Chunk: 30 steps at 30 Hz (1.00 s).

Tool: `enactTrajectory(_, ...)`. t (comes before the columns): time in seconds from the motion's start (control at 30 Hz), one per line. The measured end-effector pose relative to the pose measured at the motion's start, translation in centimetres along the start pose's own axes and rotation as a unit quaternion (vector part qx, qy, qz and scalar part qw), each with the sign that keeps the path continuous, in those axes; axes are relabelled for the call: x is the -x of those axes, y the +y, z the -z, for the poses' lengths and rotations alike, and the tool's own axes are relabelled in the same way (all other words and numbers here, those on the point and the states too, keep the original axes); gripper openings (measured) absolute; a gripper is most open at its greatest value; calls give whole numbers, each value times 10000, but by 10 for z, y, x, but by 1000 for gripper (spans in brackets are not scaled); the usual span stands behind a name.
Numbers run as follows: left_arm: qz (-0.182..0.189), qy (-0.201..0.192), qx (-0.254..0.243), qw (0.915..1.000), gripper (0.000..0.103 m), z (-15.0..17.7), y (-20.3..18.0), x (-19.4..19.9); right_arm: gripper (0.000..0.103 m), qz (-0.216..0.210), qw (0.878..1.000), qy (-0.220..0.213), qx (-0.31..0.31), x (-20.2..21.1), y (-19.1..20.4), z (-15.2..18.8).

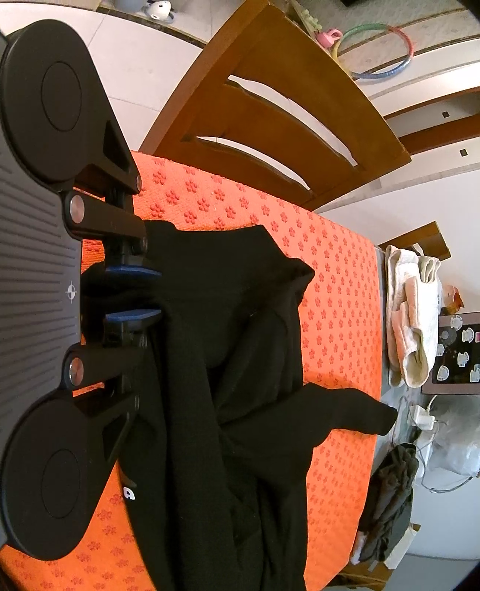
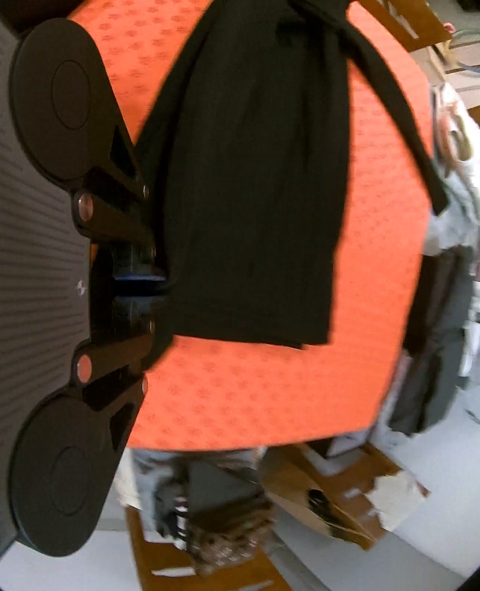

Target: Fold clothes

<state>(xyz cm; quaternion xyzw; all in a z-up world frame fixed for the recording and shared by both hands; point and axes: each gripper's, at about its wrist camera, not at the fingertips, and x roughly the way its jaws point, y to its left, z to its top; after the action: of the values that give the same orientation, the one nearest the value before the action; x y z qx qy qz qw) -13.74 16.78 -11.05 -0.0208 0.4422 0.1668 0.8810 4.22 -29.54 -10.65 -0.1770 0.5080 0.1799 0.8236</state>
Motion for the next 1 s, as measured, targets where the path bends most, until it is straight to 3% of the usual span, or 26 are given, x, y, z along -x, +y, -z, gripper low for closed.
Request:
enactTrajectory(0.1,110,-138,269,9995,23,-1,4,15,41,-74,9991,-168,-382,12,-9,12)
enactTrajectory(0.23,378,-441,648,9962,26,-3,6,44,43,-84,9924,-390,-1160,28,-32,31)
enactTrajectory(0.33,586,-644,629,9942,30,-11,-3,59,43,-115,9839,-447,-1728,31,-53,45)
enactTrajectory(0.53,1029,-786,200,9914,33,-47,-40,49,43,-305,9522,-513,-2995,11,-91,72)
enactTrajectory(0.83,1657,-444,-525,9838,36,-72,-113,6,43,-838,8936,-772,-4341,-10,-114,97)
enactTrajectory(1.0,1659,-55,-1073,9803,36,-75,-148,-18,43,-1086,8821,-806,-4513,-16,-113,98)
